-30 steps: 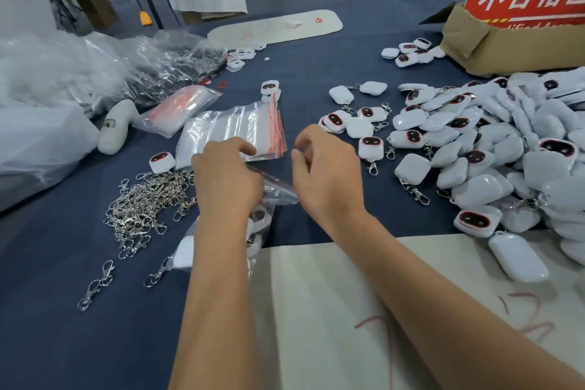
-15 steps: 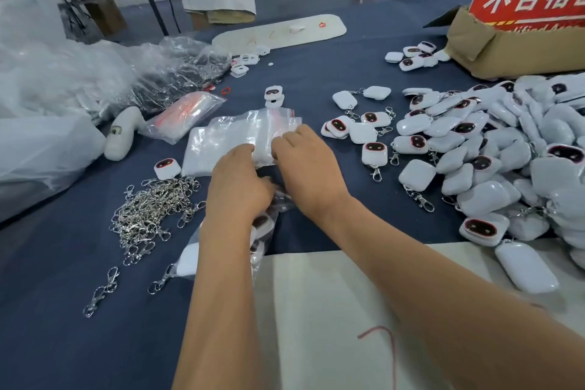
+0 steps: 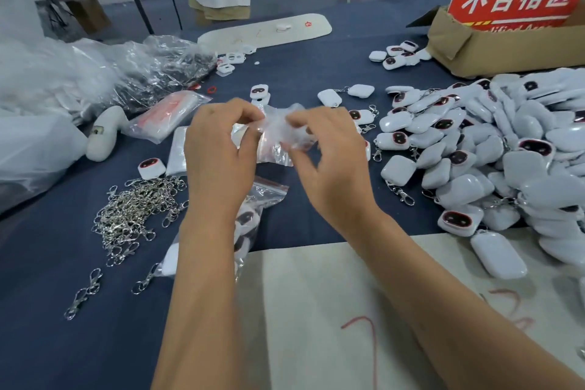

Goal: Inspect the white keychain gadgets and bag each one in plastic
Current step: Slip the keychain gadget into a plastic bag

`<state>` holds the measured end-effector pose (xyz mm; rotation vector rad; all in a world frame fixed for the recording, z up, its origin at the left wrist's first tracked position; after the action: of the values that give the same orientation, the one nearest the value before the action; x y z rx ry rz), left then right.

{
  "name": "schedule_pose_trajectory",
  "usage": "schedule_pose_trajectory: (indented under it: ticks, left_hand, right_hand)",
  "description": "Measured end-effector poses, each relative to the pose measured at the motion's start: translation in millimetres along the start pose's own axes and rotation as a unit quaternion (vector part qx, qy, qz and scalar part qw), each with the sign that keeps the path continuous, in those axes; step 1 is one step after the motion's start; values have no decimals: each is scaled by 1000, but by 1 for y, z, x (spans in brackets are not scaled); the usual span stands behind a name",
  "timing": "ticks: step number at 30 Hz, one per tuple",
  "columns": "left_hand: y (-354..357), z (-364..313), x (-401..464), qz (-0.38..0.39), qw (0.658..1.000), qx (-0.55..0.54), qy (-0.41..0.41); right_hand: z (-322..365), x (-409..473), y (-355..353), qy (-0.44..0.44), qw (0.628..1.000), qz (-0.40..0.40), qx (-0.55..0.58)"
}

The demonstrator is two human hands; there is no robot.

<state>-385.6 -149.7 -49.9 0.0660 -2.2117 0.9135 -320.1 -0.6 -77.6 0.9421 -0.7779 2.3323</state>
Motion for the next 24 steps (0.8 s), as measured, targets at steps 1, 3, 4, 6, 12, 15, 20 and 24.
schedule_pose_trajectory:
  ticks: [1,3,4,6,12,15,20,24]
  left_hand:
    - [-1,-9,1,7,1000,-22,10]
    - [-3,-24,3,10,998,-55,14]
    - [-5,-30,4,7,998,-66,11]
    - [-8,-39,7,11,996,-88,4]
    - [44,-17,-15,308,942,-31,-126]
    - [57,-19,-19,252,959,74,-111]
    - [88,-53,-30,232,958,-121,-117]
    - [114,-63,-66,349,915,-167,-119]
  right_hand:
    - [-4,-3,-8,17,1000,5,-5]
    - [-13,-12,-23,50,999,8,2]
    - [-16,-15,-32,67,997,2,27]
    - [-25,-26,-47,142,980,-6,136]
    - [-52,-58,-67,344,894,55,282]
    - [-60,-66,-73,338,913,58,219]
    - [-72,-66,-70,327,934,35,137]
    - [-81,-70,-65,348,926,79,126]
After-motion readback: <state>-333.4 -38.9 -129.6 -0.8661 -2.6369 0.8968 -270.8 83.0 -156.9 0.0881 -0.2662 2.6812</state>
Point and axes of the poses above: each hand's wrist, its own x-axis towards the middle knuckle, its own y-axis out of the palm, z = x × y, the point moved 8 cm from there along x, towards the middle knuckle, and after that the axes turned 4 degrees about x, right-handed, at the moved point
